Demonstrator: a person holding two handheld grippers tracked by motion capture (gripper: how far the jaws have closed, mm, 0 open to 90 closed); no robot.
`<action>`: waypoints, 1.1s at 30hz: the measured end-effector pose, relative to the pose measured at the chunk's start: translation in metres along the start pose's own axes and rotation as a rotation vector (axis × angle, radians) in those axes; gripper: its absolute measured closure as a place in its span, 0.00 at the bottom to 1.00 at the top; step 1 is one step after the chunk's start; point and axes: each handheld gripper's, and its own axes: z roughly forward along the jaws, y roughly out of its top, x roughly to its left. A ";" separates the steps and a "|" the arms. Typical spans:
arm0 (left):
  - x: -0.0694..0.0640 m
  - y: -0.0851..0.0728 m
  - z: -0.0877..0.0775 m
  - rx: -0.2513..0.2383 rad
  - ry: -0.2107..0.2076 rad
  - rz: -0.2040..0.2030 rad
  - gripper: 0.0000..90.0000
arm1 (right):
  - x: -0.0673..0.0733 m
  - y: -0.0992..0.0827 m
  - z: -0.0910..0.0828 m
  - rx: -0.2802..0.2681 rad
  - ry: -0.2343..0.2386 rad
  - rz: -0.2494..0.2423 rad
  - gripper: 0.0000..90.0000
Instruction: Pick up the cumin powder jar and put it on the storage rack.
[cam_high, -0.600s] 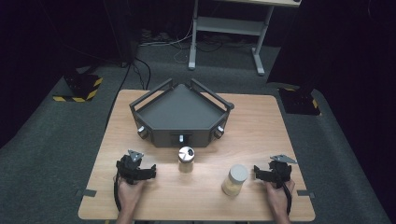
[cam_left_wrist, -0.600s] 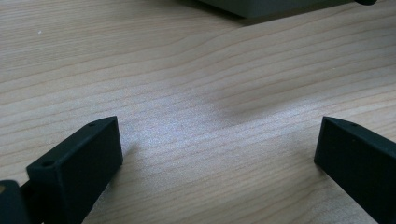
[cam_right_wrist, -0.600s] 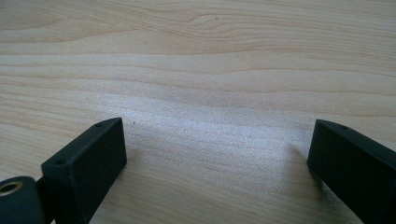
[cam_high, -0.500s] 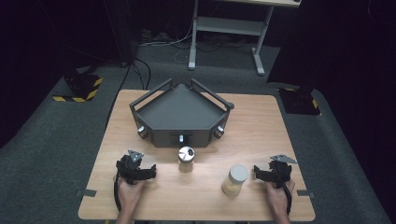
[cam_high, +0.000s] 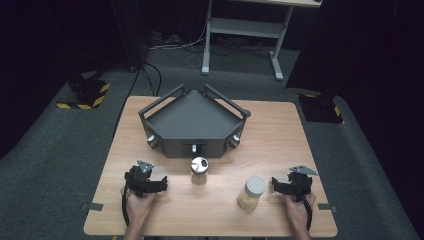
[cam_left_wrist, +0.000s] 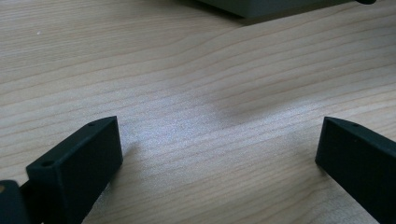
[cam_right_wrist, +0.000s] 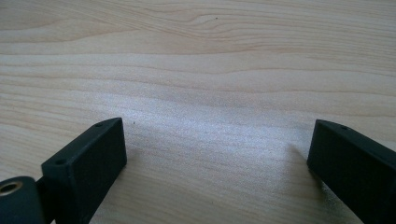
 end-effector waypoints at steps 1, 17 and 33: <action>0.000 0.000 0.000 0.000 0.000 0.001 0.00 | 0.000 0.000 0.000 0.000 0.000 0.000 0.04; -0.001 0.002 -0.012 -0.010 -0.102 0.027 0.01 | 0.000 0.000 0.000 0.000 0.000 0.000 0.04; -0.024 0.007 -0.012 0.003 -0.253 0.107 0.01 | 0.000 0.000 0.000 0.000 0.000 0.000 0.04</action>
